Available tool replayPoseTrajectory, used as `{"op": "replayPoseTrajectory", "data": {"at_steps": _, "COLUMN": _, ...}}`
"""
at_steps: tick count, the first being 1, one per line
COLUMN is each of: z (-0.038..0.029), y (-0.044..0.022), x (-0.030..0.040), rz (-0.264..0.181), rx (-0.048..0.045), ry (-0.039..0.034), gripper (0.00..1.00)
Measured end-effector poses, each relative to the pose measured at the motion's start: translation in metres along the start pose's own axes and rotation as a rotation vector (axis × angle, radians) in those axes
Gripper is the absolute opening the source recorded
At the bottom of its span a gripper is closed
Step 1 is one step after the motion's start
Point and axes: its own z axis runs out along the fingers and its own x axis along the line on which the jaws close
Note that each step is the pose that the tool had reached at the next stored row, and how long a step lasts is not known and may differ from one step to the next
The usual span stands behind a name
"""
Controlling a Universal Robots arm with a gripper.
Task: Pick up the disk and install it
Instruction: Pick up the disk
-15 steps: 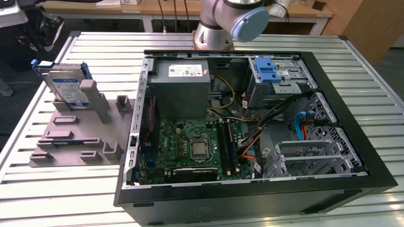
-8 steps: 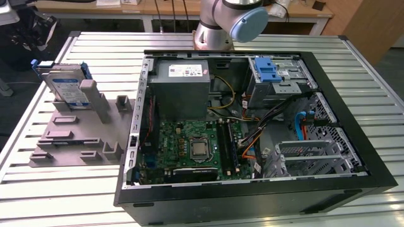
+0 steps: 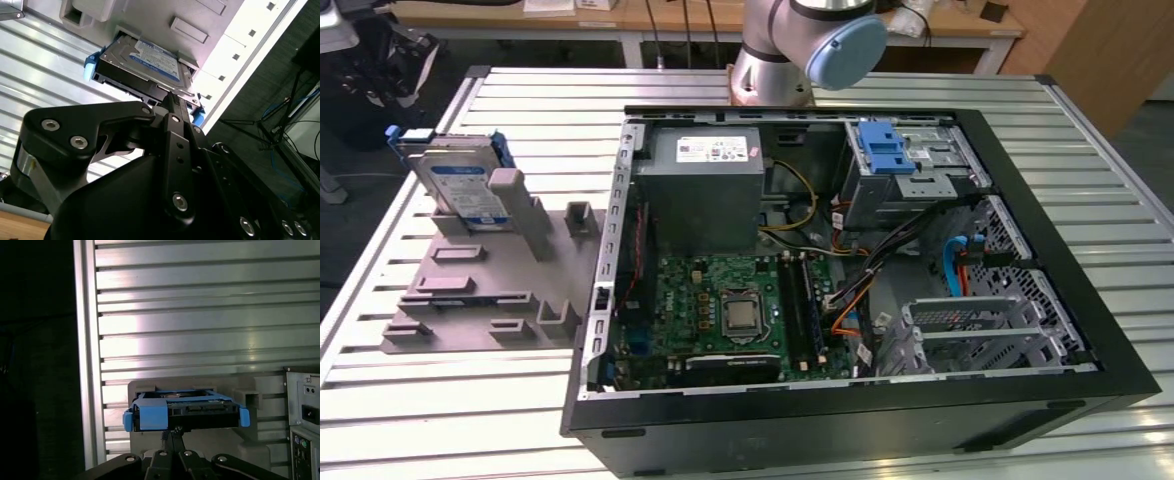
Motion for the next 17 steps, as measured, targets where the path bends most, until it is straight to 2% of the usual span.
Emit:
{"op": "replayPoseTrajectory", "data": {"at_steps": 9, "z": 0.0, "y": 0.0, "x": 0.0002, "rz": -0.004, "rx": 0.0, "ry": 0.0001, "gripper": 0.11}}
{"op": "replayPoseTrajectory", "data": {"at_steps": 17, "z": 0.0, "y": 0.0, "x": 0.0002, "rz": -0.034, "rx": -0.0002, "ry": 0.0007, "gripper": 0.11}}
